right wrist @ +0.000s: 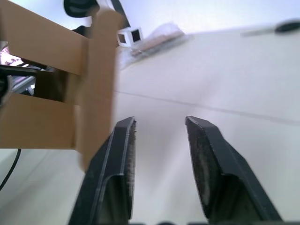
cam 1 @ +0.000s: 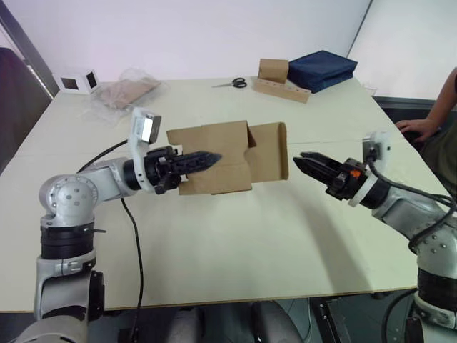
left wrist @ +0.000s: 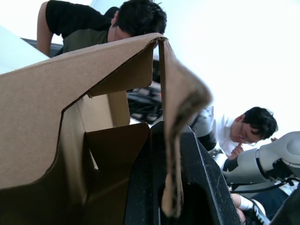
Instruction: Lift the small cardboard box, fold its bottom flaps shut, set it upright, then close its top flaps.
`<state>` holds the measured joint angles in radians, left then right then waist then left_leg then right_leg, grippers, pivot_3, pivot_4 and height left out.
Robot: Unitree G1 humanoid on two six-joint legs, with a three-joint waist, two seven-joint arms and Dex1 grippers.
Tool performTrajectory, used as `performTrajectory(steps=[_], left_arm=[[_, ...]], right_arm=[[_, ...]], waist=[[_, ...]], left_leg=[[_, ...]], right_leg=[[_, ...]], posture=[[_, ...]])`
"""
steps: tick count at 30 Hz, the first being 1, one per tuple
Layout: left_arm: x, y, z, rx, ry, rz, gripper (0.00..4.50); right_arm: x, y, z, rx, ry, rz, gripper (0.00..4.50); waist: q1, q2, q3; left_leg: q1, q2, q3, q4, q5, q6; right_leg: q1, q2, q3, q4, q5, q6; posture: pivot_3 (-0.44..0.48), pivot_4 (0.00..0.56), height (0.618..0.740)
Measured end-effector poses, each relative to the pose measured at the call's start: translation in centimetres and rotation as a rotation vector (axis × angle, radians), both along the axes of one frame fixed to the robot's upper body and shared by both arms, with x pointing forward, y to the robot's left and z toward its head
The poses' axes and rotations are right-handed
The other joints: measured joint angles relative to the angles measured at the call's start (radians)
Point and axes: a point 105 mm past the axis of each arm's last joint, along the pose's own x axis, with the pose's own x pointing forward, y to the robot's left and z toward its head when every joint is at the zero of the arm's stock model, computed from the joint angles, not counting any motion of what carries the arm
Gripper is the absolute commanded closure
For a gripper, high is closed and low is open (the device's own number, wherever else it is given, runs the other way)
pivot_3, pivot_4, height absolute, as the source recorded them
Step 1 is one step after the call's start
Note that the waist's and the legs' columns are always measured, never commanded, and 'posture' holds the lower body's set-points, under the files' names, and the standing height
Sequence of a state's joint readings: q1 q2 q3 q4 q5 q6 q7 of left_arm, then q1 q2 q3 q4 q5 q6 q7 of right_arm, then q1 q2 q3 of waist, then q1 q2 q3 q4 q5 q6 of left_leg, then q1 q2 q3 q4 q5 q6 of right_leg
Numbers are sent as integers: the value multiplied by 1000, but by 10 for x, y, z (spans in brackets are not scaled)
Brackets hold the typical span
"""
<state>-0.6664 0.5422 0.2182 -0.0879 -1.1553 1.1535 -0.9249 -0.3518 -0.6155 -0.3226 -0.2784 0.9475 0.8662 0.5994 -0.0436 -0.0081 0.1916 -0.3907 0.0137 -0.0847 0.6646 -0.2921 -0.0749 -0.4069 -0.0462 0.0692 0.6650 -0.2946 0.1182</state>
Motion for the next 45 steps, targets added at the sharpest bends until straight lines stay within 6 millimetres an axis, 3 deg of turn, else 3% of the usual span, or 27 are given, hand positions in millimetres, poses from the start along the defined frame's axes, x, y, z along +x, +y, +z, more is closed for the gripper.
performTrajectory(steps=[3, 8, 16, 26, 45], left_arm=[[-2, -2, 3, -1, -10, -5, 4500], [-2, -3, 4, -3, -6, -3, 4500], [-5, -6, 5, -3, -13, -9, 4500], [-3, -10, 5, -13, -8, -2, 4500], [1, -8, 4, -25, 3, 7, 4500]], right_arm=[[2, -1, -6, 54, 47, 51, 2766], [-7, 18, -7, 95, 76, 187, 2766], [-21, 46, 23, 182, 23, 336, 2766], [-32, 65, 31, 261, 40, 392, 2766], [-41, 74, 36, 279, 59, 429, 2766]], waist=[[1, 0, 0], [1, 0, 0], [1, 0, 0], [1, 0, 0], [1, 0, 0]], left_leg=[[0, 0, 0, 0, 0, 0], [0, 0, 0, 0, 0, 0], [0, 0, 0, 0, 0, 0], [0, 0, 0, 0, 0, 0], [0, 0, 0, 0, 0, 0]], right_leg=[[0, 0, 0, 0, 0, 0], [0, 0, 0, 0, 0, 0], [0, 0, 0, 0, 0, 0], [0, 0, 0, 0, 0, 0], [0, 0, 0, 0, 0, 0]], posture=[[0, 150, 740], [0, 150, 740], [0, 150, 740], [0, 150, 740], [0, 150, 740]])
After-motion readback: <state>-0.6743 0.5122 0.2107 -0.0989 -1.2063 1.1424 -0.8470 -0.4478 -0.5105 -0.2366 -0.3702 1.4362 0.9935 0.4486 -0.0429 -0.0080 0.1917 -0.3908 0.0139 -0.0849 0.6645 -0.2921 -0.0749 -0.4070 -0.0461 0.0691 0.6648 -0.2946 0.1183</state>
